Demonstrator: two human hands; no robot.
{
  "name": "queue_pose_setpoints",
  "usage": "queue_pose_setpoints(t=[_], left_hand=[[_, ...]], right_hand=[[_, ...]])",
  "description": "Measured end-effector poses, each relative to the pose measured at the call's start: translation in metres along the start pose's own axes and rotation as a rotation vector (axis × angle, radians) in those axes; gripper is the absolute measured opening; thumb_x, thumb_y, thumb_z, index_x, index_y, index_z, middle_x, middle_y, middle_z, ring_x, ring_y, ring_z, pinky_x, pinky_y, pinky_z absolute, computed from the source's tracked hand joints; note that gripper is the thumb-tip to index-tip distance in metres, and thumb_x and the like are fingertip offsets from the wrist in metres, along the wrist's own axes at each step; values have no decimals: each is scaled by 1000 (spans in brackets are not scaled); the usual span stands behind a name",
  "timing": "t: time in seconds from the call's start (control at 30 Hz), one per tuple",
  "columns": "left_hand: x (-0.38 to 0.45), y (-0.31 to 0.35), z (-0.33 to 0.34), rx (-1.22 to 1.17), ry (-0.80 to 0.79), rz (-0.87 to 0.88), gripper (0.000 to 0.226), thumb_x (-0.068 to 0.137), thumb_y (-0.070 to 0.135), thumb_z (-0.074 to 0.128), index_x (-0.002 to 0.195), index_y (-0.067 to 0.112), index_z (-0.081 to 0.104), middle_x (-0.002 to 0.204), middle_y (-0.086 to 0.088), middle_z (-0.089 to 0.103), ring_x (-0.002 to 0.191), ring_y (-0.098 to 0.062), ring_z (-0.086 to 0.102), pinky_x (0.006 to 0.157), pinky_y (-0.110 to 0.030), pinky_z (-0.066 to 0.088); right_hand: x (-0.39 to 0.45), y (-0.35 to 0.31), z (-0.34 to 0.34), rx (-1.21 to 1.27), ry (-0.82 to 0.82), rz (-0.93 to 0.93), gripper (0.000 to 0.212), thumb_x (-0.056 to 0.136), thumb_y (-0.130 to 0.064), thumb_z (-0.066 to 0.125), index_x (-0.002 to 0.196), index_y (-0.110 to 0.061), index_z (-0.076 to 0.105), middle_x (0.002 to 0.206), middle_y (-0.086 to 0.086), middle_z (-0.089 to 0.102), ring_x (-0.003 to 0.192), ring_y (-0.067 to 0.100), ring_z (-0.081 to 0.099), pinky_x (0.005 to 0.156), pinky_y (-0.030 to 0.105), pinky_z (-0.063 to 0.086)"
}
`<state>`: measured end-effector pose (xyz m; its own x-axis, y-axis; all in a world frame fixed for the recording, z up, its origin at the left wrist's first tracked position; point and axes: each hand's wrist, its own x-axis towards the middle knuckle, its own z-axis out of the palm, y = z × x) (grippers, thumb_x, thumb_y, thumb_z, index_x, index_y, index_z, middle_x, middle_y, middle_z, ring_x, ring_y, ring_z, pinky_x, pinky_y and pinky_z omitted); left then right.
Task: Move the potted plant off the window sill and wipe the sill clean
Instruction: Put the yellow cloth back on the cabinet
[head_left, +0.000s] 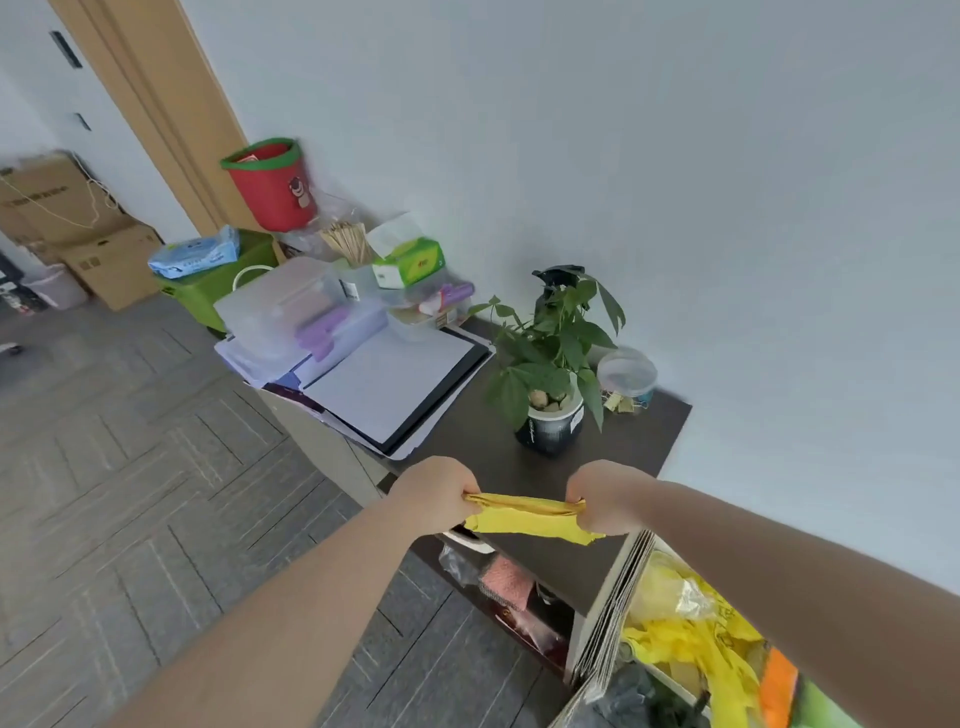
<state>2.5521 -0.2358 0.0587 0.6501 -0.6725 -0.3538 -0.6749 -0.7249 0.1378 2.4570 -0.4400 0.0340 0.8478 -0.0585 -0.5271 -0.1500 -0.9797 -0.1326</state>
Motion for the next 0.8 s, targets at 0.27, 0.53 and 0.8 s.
queue_pose_setpoints(t=[0.27, 0.53, 0.8], left_hand=[[65, -14, -63, 10, 1, 147, 28, 92, 29, 53, 68, 18, 63, 63, 3, 53, 63, -16, 47, 54, -27, 32], [122, -44, -83, 78, 82, 401, 21, 91, 18, 50, 88, 12, 70, 87, -1, 60, 82, -19, 58, 64, -26, 40], [149, -82, -24, 256, -190, 512, 25, 92, 17, 47, 107, 8, 65, 114, -3, 63, 101, -25, 61, 85, -33, 48]], right_hand=[[1, 14, -52, 109, 100, 191, 32, 81, -7, 44, 102, -13, 67, 98, 5, 65, 92, 28, 63, 63, 29, 50], [20, -1, -67, 92, 160, 319, 24, 92, -14, 40, 102, -15, 62, 94, 4, 63, 91, 30, 62, 69, 34, 50], [46, -42, -24, 103, -156, 226, 24, 94, -13, 41, 109, -12, 59, 106, 10, 60, 98, 34, 58, 74, 37, 47]])
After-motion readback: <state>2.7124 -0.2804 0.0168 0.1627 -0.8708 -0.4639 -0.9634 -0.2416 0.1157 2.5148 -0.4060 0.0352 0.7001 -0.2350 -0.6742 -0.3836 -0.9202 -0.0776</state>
